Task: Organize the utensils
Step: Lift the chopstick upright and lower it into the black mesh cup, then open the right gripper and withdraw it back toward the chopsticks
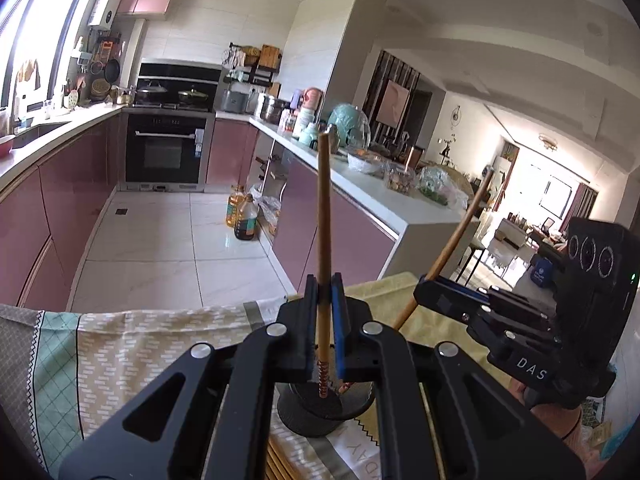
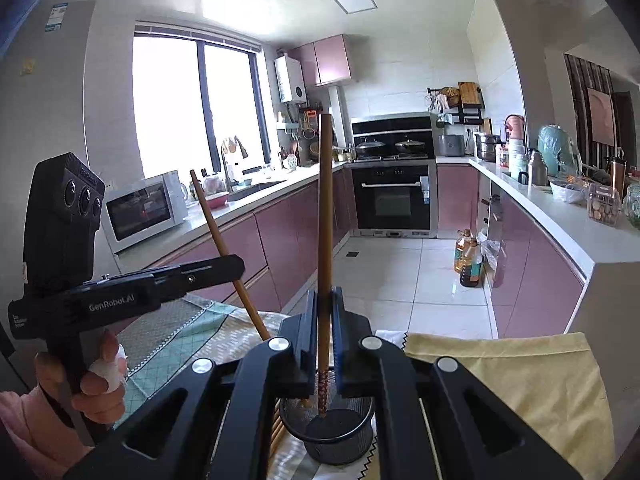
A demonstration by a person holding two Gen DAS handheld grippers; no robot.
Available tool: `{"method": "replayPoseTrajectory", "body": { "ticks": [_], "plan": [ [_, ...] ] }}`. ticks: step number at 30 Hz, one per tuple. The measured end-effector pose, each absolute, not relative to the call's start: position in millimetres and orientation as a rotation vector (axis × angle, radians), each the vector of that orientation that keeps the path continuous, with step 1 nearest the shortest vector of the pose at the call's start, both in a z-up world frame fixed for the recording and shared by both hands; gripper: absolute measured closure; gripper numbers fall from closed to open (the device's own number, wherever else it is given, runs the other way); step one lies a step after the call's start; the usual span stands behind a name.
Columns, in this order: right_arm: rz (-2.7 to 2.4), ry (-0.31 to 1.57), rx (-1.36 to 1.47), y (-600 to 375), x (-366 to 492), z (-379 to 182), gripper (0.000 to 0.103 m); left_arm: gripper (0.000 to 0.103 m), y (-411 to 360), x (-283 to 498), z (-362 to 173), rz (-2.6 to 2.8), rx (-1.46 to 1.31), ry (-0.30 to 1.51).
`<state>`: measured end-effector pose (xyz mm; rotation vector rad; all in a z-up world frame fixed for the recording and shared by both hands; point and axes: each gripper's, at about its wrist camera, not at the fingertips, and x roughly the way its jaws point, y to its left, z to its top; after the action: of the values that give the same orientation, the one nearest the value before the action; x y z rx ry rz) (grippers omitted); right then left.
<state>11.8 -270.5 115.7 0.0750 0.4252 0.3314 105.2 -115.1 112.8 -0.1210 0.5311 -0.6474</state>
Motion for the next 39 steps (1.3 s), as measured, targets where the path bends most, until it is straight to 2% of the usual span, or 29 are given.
{"method": "replayPoseTrajectory", "body": {
  "ticks": [7, 13, 15, 16, 17, 19, 20, 26, 31, 39],
  "plan": [
    [0.346, 0.613, 0.059, -258.6, 42.0, 73.7, 0.097, 0.096, -134.0, 130.1, 58.0, -0.655, -0.063, 0.693],
    [0.322, 0.689, 0.084, -255.7, 61.5, 55.5, 0.094, 0.095, -134.1, 150.2, 34.5, -0.652, -0.064, 0.732],
    [0.313, 0.682, 0.105, -256.3, 62.7, 54.9, 0.085, 0.094, -134.0, 155.1, 32.0, -0.640, -0.058, 0.732],
    [0.307, 0.673, 0.113, -257.8, 62.8, 54.4, 0.073, 0.090, -132.5, 155.1, 30.8, -0.640, -0.062, 0.726],
    [0.299, 0.664, 0.117, -258.6, 61.9, 53.6, 0.066, 0.088, -130.8, 155.1, 29.6, -0.644, -0.070, 0.723],
    [0.287, 0.658, 0.129, -261.8, 60.1, 51.3, 0.062, 0.077, -125.6, 153.5, 26.2, -0.641, -0.082, 0.722],
    [0.280, 0.660, 0.135, -263.8, 59.0, 49.6, 0.059, 0.077, -122.4, 151.8, 24.1, -0.634, -0.083, 0.720],
    [0.311, 0.588, 0.158, -269.1, 26.6, 47.6, 0.059, 0.074, -96.7, 134.9, 12.7, -0.601, -0.071, 0.689],
    [0.424, 0.536, 0.111, -250.5, -18.7, 47.3, 0.053, 0.065, -69.6, 112.2, -6.2, -0.541, -0.040, 0.691],
    [0.447, 0.773, 0.101, -209.2, -18.2, -19.3, 0.053, 0.057, -40.2, 91.8, -59.1, -0.451, -0.008, 0.816]
  ]
}}
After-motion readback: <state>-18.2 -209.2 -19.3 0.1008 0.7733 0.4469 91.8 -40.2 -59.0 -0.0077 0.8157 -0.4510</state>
